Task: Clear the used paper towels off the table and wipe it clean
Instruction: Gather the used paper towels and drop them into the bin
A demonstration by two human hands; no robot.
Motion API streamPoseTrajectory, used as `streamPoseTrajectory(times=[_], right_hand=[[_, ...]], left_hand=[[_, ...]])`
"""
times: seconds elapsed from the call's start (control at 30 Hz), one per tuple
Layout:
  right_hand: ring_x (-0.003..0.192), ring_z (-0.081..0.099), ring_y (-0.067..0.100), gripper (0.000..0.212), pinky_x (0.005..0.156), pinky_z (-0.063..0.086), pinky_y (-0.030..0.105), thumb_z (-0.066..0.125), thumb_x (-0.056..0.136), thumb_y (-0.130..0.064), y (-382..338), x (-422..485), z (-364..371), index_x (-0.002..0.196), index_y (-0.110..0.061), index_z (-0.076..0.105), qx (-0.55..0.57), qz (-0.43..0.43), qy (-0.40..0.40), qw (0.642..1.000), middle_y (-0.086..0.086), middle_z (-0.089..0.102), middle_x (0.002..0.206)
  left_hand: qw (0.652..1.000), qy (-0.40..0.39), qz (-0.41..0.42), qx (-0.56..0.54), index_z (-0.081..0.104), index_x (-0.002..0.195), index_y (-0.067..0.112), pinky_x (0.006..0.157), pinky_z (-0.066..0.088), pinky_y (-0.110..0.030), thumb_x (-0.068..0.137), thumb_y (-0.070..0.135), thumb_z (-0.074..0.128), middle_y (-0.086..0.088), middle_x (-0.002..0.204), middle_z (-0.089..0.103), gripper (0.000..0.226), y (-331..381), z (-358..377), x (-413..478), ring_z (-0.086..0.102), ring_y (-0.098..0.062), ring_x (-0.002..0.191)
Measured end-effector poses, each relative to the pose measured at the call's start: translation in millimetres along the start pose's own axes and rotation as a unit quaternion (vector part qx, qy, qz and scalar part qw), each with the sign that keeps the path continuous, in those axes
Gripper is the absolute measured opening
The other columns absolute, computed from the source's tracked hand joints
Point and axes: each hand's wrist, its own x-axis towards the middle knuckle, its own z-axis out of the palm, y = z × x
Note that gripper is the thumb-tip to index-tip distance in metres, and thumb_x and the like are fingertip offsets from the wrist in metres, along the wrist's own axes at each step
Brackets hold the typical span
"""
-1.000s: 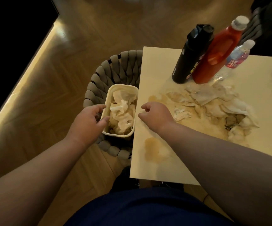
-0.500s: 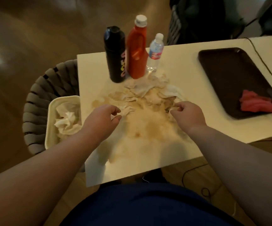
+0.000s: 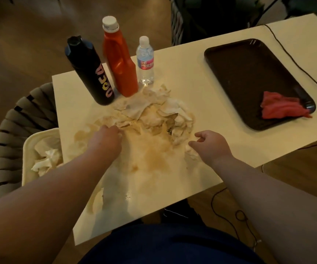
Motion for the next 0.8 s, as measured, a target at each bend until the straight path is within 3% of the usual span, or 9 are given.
streamPoseTrajectory(times=[0.1, 0.2, 0.3, 0.4, 0.57, 0.63, 0.8], right_hand=[[0.100, 0.065, 0.018, 0.047, 0.078, 0.046, 0.026, 0.071, 0.090, -0.037, -4, 6, 5, 0.132, -0.018, 0.066, -0.006, -0.003, -0.013, 1.000, 0.002, 0.069, 0.122], [0.072, 0.056, 0.005, 0.047, 0.063, 0.042, 0.023, 0.071, 0.088, -0.036, -6, 9, 5, 0.132, -0.019, 0.064, -0.061, -0.001, -0.035, 0.998, 0.002, 0.064, 0.122], [0.084, 0.054, 0.016, 0.047, 0.071, 0.046, 0.030, 0.074, 0.082, -0.042, -2, 8, 2, 0.122, -0.020, 0.064, -0.155, 0.007, -0.063, 0.986, 0.002, 0.056, 0.120], [0.089, 0.058, 0.018, 0.030, 0.077, 0.053, 0.032, 0.071, 0.085, -0.030, 2, 7, 1, 0.113, -0.019, 0.068, -0.182, 0.011, -0.087, 0.979, 0.000, 0.063, 0.106], [0.086, 0.060, 0.018, 0.018, 0.079, 0.057, 0.037, 0.068, 0.086, -0.025, -9, 8, -5, 0.103, -0.020, 0.071, -0.133, 0.006, -0.069, 0.989, -0.003, 0.063, 0.091], [0.082, 0.060, 0.017, 0.015, 0.073, 0.057, 0.036, 0.070, 0.084, -0.025, -23, 8, -10, 0.098, -0.022, 0.069, -0.086, -0.005, -0.055, 0.995, -0.004, 0.062, 0.087], [0.077, 0.059, 0.009, 0.014, 0.059, 0.045, 0.025, 0.073, 0.084, -0.025, -77, 0, -13, 0.097, -0.025, 0.066, 0.016, -0.068, -0.047, 0.996, -0.007, 0.063, 0.088]], left_hand=[[0.999, 0.037, 0.010, -0.035, 0.062, 0.121, 0.018, 0.073, 0.048, -0.037, 0.100, 0.021, 0.050, -0.010, 0.115, 0.059, 0.024, -3, 2, 1, 0.061, -0.032, 0.096], [0.992, 0.058, 0.022, -0.112, 0.068, 0.116, 0.020, 0.073, 0.057, -0.040, 0.099, 0.020, 0.049, -0.005, 0.102, 0.063, 0.025, 5, -5, -1, 0.063, -0.028, 0.086], [0.985, 0.093, 0.052, -0.139, 0.068, 0.121, 0.026, 0.078, 0.059, -0.043, 0.099, 0.026, 0.052, -0.003, 0.107, 0.069, 0.027, 20, -17, -6, 0.065, -0.027, 0.094], [0.974, 0.120, 0.078, -0.174, 0.066, 0.120, 0.033, 0.077, 0.059, -0.044, 0.095, 0.031, 0.056, 0.001, 0.103, 0.069, 0.027, 35, -29, -13, 0.063, -0.025, 0.092], [0.958, 0.128, 0.105, -0.234, 0.067, 0.121, 0.027, 0.080, 0.053, -0.035, 0.097, 0.026, 0.060, 0.005, 0.106, 0.068, 0.026, 45, -39, -21, 0.062, -0.017, 0.094], [0.953, 0.131, 0.093, -0.258, 0.066, 0.121, 0.026, 0.079, 0.049, -0.031, 0.098, 0.025, 0.061, 0.006, 0.106, 0.066, 0.024, 40, -42, -24, 0.060, -0.015, 0.096], [0.935, 0.147, 0.022, -0.322, 0.066, 0.114, 0.028, 0.082, 0.055, -0.034, 0.097, 0.026, 0.065, 0.007, 0.102, 0.063, 0.017, 4, -51, -33, 0.061, -0.015, 0.094]])
